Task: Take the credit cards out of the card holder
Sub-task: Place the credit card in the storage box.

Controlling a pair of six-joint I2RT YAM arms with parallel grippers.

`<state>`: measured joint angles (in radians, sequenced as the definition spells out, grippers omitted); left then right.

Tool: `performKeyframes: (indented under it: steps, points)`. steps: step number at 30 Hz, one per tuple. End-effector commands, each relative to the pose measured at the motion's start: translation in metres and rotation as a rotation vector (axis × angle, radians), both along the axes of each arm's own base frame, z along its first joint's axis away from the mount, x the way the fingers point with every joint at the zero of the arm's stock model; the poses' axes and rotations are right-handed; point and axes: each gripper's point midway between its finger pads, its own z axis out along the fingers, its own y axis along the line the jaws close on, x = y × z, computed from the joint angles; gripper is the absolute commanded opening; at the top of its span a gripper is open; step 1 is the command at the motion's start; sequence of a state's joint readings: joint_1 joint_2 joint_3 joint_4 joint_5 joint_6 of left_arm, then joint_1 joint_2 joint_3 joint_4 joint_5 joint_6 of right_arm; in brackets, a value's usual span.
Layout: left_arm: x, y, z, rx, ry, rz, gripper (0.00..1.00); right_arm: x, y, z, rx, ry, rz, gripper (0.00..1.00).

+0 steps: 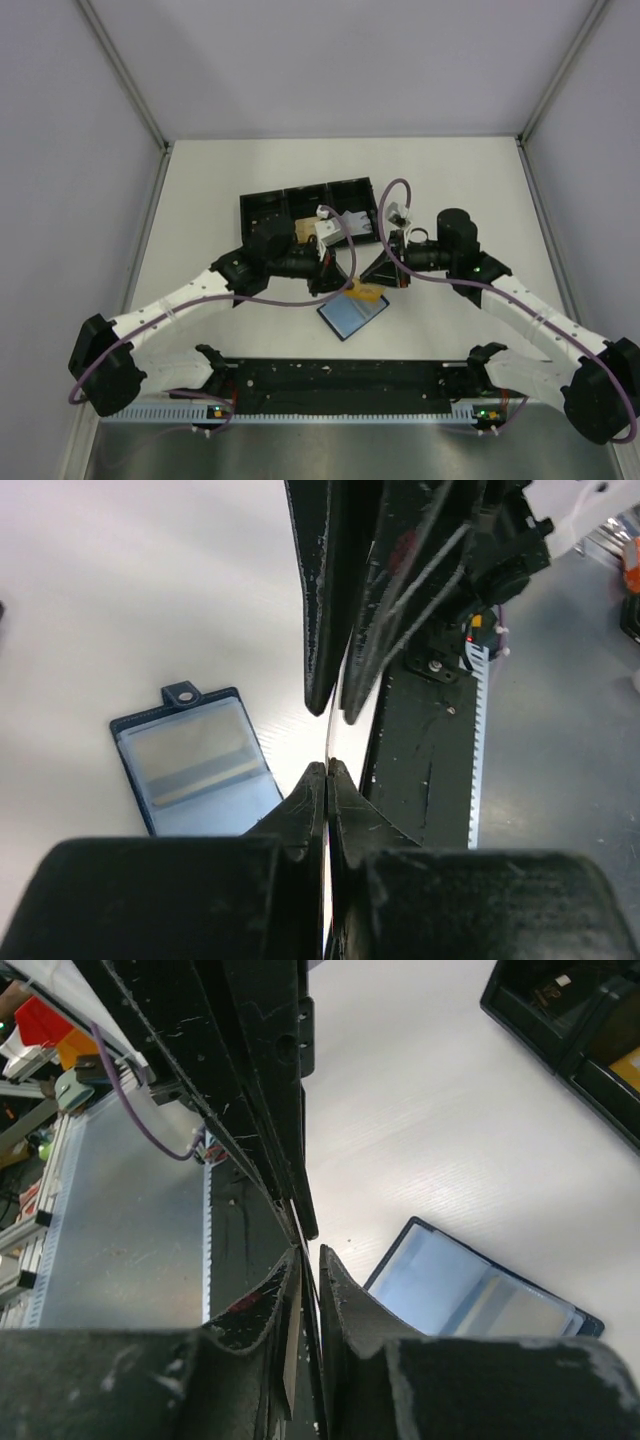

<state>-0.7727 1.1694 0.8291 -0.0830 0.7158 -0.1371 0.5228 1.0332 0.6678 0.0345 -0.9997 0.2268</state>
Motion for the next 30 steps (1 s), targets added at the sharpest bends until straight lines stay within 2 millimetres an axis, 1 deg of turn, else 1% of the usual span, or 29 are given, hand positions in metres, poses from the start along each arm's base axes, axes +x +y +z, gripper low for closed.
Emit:
performKeyframes:
  steps: [1,2,3,6,7,8,10,13,15,17,19,20,22,24,25,26,28,29,30]
  points:
    - [0.039,0.011,0.013,0.006,-0.057,0.253,0.0,0.022,-0.002,0.011,-0.007,-0.092,-0.131,0.22]
    - [0.049,0.018,0.01,0.019,-0.057,0.325,0.0,0.03,-0.005,0.009,-0.02,-0.099,-0.179,0.32]
    - [0.063,0.028,0.005,0.04,-0.058,0.426,0.0,0.04,-0.009,0.006,-0.037,-0.103,-0.241,0.39]
    - [0.096,0.061,-0.007,0.112,-0.038,0.684,0.0,0.067,-0.026,0.0,-0.09,-0.117,-0.411,0.64]
    - [0.104,0.072,-0.01,0.14,-0.036,0.762,0.0,0.076,-0.033,0.001,-0.103,-0.131,-0.475,0.75]
    - [0.115,0.087,-0.015,0.18,-0.032,0.855,0.0,0.08,-0.04,-0.006,-0.137,-0.121,-0.519,0.82]
    - [0.131,0.107,-0.017,0.213,-0.008,0.979,0.0,0.087,-0.049,-0.008,-0.16,-0.148,-0.586,0.89]
    - [0.15,0.13,-0.022,0.261,0.025,1.125,0.0,0.097,-0.068,-0.019,-0.202,-0.166,-0.707,0.95]
    - [0.163,0.137,-0.023,0.272,0.032,1.178,0.0,0.099,-0.075,-0.024,-0.214,-0.17,-0.748,0.98]
    - [0.177,0.142,-0.03,0.304,0.057,1.214,0.0,0.101,-0.078,-0.03,-0.222,-0.171,-0.762,0.98]
    - [0.191,0.14,-0.039,0.338,0.092,1.223,0.0,0.102,-0.079,-0.034,-0.23,-0.166,-0.768,0.98]
    - [0.198,0.137,-0.037,0.332,0.092,1.224,0.0,0.102,-0.079,-0.036,-0.234,-0.163,-0.769,0.98]
    - [0.21,0.13,-0.037,0.325,0.1,1.221,0.0,0.101,-0.079,-0.038,-0.233,-0.157,-0.772,0.98]
    - [0.222,0.125,-0.042,0.331,0.125,1.217,0.0,0.1,-0.08,-0.04,-0.236,-0.151,-0.772,0.98]
    - [0.226,0.122,-0.041,0.331,0.141,1.212,0.0,0.1,-0.08,-0.041,-0.237,-0.15,-0.772,0.98]
    - [0.23,0.117,-0.044,0.335,0.156,1.201,0.0,0.1,-0.08,-0.041,-0.235,-0.148,-0.774,0.98]
    - [0.239,0.108,-0.042,0.32,0.172,1.183,0.0,0.099,-0.081,-0.043,-0.238,-0.146,-0.777,0.98]
    - [0.242,0.103,-0.045,0.323,0.188,1.173,0.0,0.101,-0.08,-0.037,-0.214,-0.16,-0.781,0.98]
    - [0.245,0.099,-0.046,0.323,0.201,1.162,0.0,0.101,-0.079,-0.037,-0.213,-0.161,-0.781,0.98]
